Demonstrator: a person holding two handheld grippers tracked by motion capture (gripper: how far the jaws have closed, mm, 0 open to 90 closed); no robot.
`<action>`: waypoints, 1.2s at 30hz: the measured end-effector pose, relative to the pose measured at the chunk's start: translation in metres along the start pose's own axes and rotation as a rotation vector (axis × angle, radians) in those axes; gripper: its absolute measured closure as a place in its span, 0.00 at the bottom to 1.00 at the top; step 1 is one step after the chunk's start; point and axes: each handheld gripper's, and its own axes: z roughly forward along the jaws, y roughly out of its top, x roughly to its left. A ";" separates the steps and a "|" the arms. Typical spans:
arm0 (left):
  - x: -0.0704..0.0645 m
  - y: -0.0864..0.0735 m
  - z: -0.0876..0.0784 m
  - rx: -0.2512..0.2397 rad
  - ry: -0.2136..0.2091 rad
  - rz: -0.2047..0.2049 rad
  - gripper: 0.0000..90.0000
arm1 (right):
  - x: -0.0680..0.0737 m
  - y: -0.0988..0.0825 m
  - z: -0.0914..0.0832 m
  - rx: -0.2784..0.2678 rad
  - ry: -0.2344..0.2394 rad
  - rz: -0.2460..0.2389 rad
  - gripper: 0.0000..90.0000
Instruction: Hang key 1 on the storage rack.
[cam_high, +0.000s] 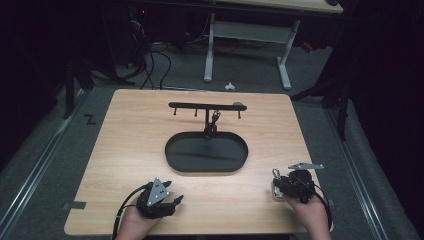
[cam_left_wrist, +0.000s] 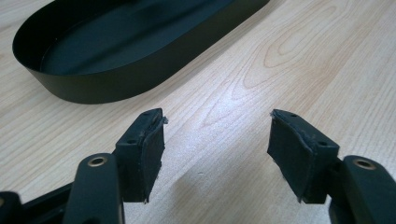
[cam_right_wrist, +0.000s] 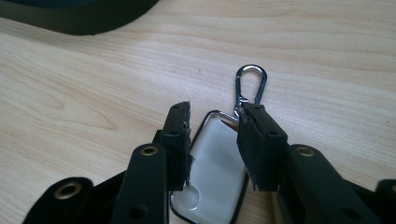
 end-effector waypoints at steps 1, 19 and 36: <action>0.000 0.000 0.000 -0.001 -0.001 -0.002 0.40 | -0.002 0.001 0.001 0.010 0.003 0.003 0.72; 0.005 0.000 -0.005 -0.017 0.008 -0.016 0.40 | -0.026 0.045 0.034 0.256 -0.012 0.044 0.71; 0.004 0.001 -0.006 -0.023 0.004 -0.009 0.40 | -0.013 0.068 0.052 0.455 -0.076 -0.039 0.81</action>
